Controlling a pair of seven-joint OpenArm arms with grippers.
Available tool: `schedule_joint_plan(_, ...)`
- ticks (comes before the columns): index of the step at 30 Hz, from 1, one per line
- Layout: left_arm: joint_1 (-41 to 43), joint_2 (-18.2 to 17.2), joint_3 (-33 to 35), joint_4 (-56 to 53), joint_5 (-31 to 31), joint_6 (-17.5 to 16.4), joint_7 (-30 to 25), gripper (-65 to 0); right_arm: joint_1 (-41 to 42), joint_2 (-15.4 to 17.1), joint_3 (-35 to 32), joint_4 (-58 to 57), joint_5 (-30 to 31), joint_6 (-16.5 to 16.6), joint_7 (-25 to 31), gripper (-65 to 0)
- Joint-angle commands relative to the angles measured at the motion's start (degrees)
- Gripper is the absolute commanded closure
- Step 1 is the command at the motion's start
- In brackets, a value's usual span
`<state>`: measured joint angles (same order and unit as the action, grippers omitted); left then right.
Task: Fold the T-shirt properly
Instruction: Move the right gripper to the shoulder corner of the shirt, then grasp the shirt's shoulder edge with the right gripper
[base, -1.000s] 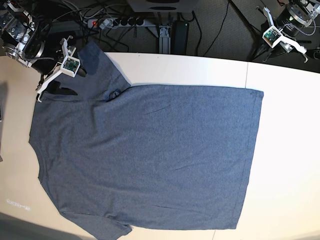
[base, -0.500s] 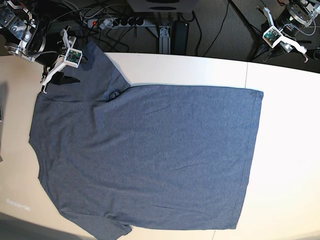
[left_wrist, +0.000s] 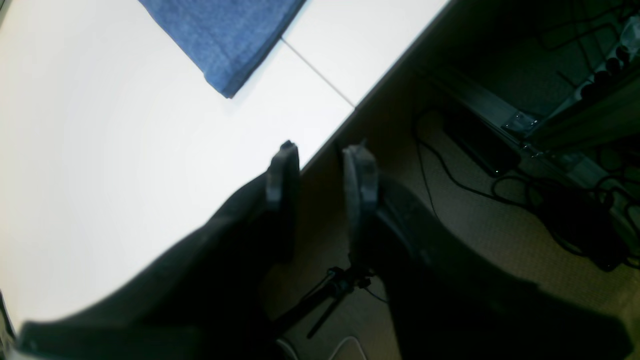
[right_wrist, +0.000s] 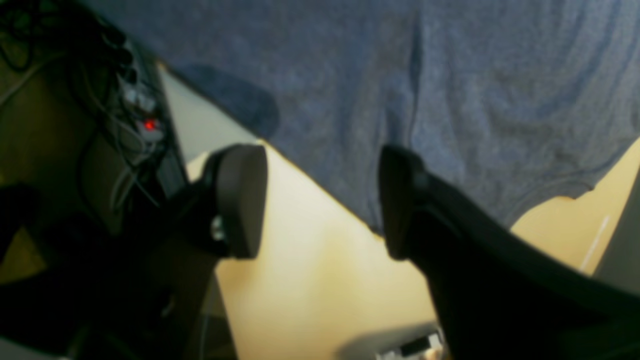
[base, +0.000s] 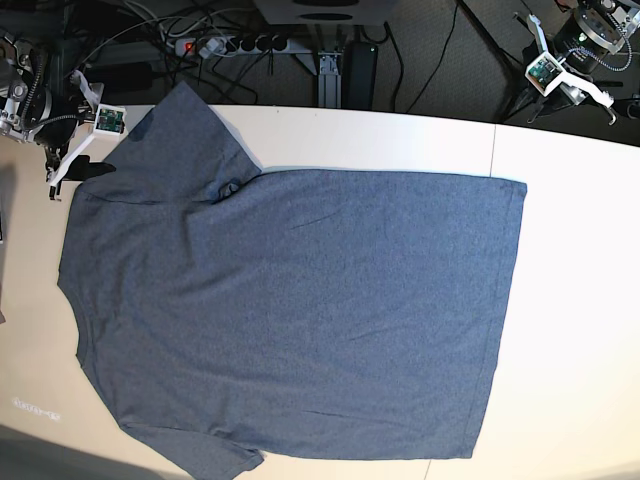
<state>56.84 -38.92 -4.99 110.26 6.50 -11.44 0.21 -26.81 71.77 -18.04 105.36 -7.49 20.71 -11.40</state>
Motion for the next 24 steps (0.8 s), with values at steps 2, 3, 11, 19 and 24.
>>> schedule_joint_plan(2,0.61,-0.63,-0.39,0.79,-0.24,1.38,-0.87,-19.5,0.28,1.73,0.48,0.55,0.00,6.80,0.66,-35.8)
schedule_joint_plan(3,0.59,-0.63,-0.39,0.79,-0.24,1.38,-0.87,-19.5,0.26,1.70,0.48,0.55,0.04,6.80,0.72,-35.8)
schedule_joint_plan(11,0.28,-0.63,-0.39,0.79,-0.24,1.38,-1.73,-19.5,0.33,1.33,-5.73,0.52,-4.39,6.75,1.14,-35.8)
schedule_joint_plan(19,0.31,-0.63,-0.39,0.79,-0.24,1.36,-1.84,-19.5,0.83,0.46,-6.95,0.37,-4.35,6.73,1.09,-35.8)
schedule_joint_plan(24,0.31,-0.61,-0.39,0.79,-0.24,1.38,-1.68,-19.5,3.06,0.59,-6.93,0.35,-4.28,6.75,1.07,-35.8)
